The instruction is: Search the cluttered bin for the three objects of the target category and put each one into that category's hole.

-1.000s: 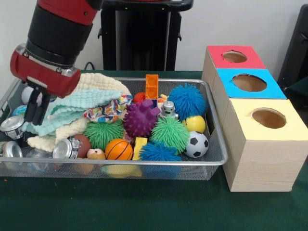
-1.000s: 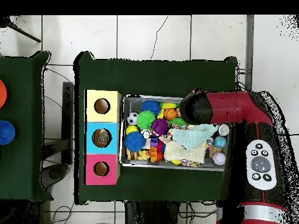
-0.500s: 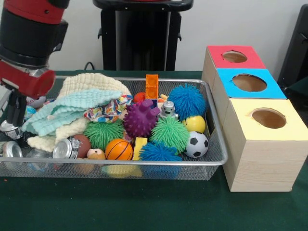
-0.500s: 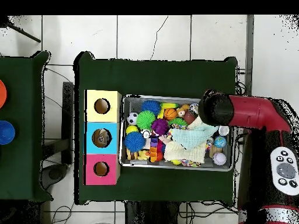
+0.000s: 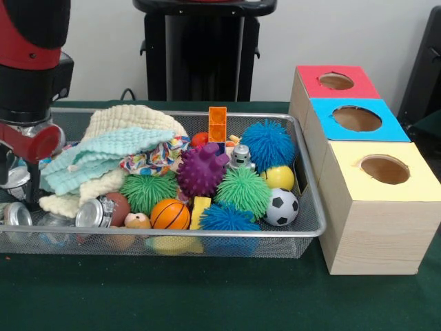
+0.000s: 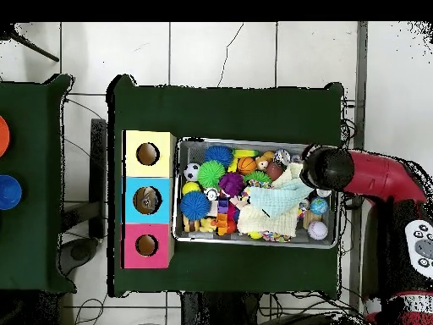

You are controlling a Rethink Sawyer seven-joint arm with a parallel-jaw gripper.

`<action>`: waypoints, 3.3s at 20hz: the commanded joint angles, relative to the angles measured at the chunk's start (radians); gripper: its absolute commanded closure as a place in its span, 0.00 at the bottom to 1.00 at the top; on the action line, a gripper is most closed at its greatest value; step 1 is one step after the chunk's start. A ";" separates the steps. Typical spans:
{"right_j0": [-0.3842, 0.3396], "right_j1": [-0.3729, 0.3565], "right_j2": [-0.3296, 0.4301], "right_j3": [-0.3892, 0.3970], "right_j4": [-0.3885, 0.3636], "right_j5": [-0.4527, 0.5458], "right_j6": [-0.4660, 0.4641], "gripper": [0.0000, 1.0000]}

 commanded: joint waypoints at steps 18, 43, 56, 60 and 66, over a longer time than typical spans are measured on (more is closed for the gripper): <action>-0.014 0.062 0.121 0.107 0.025 -0.024 -0.075 0.00; 0.060 0.192 0.005 0.004 -0.050 -0.193 0.000 0.00; 0.181 0.208 -0.172 -0.098 -0.140 -0.277 0.092 0.00; 0.170 0.217 -0.166 -0.098 -0.126 -0.276 0.052 0.00; 0.012 0.242 0.075 -0.021 0.009 -0.067 -0.166 0.00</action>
